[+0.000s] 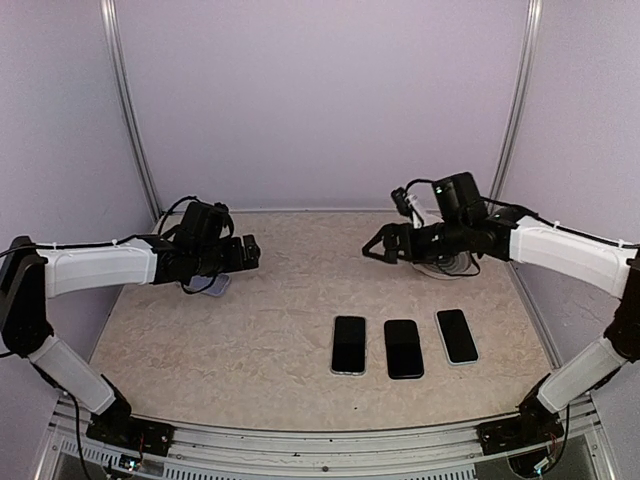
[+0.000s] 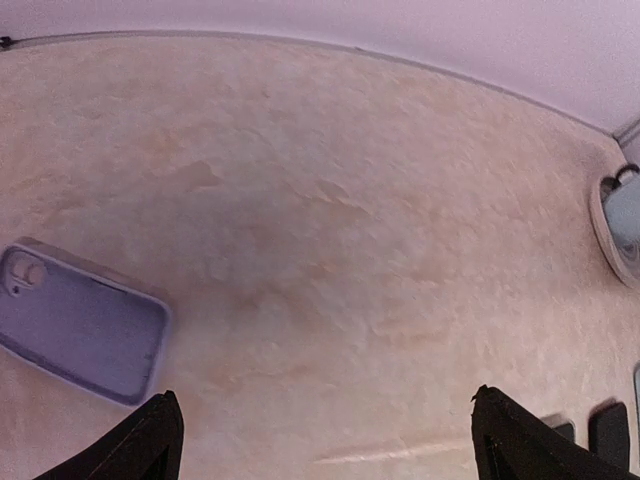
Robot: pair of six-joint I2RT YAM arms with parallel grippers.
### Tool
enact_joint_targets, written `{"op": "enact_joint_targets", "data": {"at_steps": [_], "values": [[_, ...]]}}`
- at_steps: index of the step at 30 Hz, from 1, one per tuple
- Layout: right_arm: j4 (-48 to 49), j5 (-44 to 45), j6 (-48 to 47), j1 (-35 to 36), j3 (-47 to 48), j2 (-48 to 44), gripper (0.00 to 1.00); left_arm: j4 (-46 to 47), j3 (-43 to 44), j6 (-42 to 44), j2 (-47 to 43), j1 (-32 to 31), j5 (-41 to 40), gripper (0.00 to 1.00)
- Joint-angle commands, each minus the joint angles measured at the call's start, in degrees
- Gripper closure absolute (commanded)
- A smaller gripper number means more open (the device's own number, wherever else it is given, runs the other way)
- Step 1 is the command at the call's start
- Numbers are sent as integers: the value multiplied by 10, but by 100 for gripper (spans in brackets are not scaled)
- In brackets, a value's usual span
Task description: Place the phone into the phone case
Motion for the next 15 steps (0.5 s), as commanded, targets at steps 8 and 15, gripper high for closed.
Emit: {"op": "enact_joint_targets", "data": {"at_steps": [8, 15], "values": [[257, 165, -79, -307, -291, -214, 1, 95, -107, 56, -124, 194, -144, 1], [345, 301, -13, -323, -403, -250, 1, 276, -253, 115, -218, 225, -233, 1]]}}
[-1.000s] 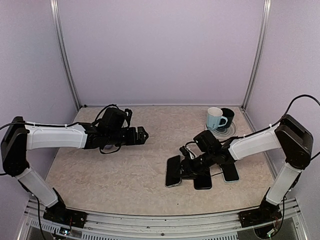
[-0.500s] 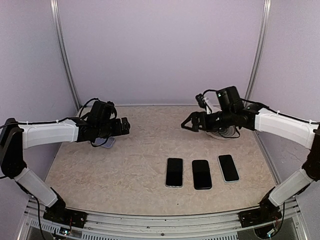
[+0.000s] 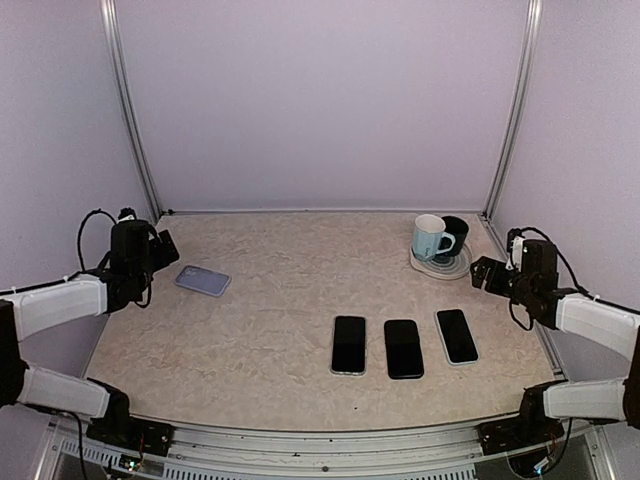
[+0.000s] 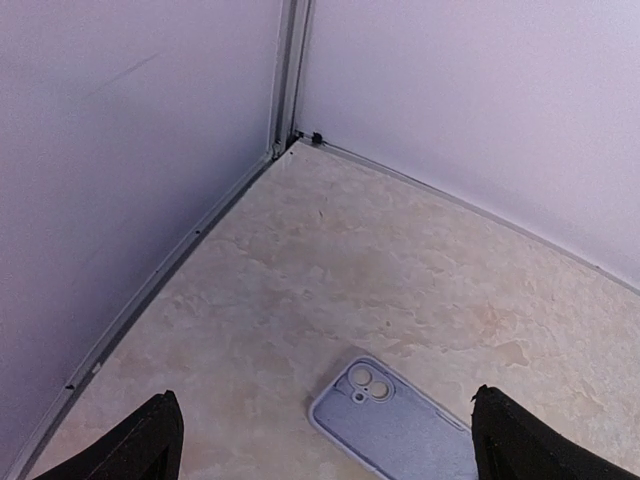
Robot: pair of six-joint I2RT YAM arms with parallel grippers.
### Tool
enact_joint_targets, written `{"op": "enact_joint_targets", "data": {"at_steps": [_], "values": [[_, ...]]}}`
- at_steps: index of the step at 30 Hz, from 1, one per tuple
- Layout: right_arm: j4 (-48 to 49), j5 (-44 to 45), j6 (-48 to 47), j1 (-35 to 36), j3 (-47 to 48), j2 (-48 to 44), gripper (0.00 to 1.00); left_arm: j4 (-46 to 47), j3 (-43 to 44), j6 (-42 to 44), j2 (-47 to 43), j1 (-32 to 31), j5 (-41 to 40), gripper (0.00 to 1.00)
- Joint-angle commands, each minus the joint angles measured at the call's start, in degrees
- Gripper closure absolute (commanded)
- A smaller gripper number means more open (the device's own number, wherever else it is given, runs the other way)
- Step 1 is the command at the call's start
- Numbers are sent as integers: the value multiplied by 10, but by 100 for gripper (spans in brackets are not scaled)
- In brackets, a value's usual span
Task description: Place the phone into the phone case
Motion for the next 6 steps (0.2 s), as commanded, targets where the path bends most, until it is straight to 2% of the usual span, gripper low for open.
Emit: {"op": "enact_joint_targets", "data": {"at_steps": [1, 6], "values": [[97, 90, 52, -1, -27, -9, 1, 161, -82, 56, -55, 3, -76, 1], [104, 95, 35, -1, -38, -3, 1, 199, -118, 84, -80, 2, -96, 1]]}}
